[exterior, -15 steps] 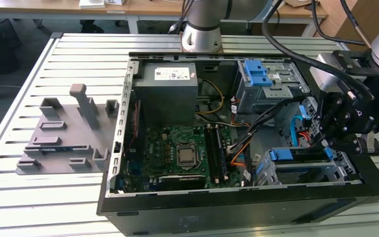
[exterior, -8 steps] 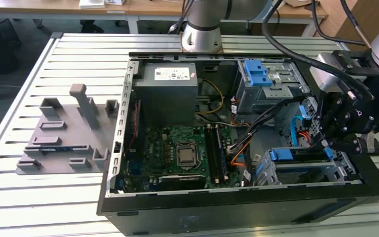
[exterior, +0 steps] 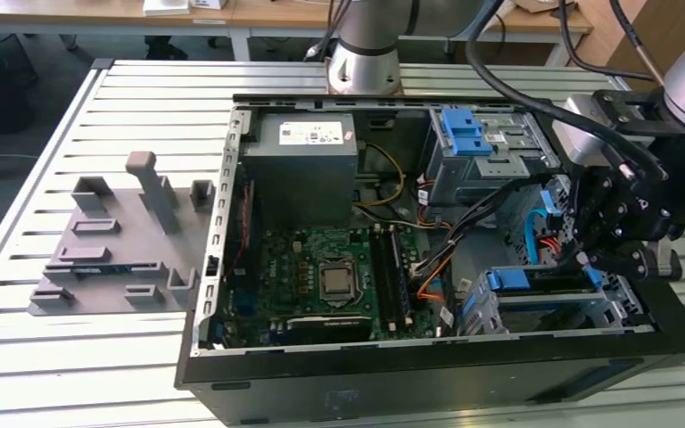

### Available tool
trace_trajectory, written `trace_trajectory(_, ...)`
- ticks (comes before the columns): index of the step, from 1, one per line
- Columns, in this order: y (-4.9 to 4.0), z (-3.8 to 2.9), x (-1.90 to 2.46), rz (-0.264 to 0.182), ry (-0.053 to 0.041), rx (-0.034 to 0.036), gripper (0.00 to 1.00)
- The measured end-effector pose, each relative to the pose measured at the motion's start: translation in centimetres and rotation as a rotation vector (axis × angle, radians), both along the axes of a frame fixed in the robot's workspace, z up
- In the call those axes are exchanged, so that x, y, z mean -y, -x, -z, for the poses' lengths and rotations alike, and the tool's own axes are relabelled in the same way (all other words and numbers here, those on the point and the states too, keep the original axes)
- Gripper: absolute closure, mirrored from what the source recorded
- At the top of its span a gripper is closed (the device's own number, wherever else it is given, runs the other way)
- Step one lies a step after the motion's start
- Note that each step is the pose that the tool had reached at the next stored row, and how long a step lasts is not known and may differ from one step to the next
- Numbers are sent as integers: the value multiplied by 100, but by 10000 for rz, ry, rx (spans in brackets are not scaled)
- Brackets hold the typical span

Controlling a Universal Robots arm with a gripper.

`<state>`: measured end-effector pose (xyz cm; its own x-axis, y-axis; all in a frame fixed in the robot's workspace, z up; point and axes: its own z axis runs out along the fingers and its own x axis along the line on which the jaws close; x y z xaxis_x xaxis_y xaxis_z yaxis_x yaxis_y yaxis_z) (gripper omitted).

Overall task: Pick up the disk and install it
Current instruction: 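Insert the second disk wire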

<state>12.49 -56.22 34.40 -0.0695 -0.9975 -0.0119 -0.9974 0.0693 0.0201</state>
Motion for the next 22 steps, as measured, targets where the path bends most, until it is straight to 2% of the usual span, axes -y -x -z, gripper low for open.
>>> trace_trajectory(4,0,-118,0,0,-2,2,89)
trace_trajectory(8,1,-129,0,-1,-5,2,89)
trace_trajectory(14,142,-130,0,0,-3,10,89)
trace_trajectory(16,155,-139,1,0,1,13,89)
trace_trajectory(22,162,-279,-4,0,-2,14,89)
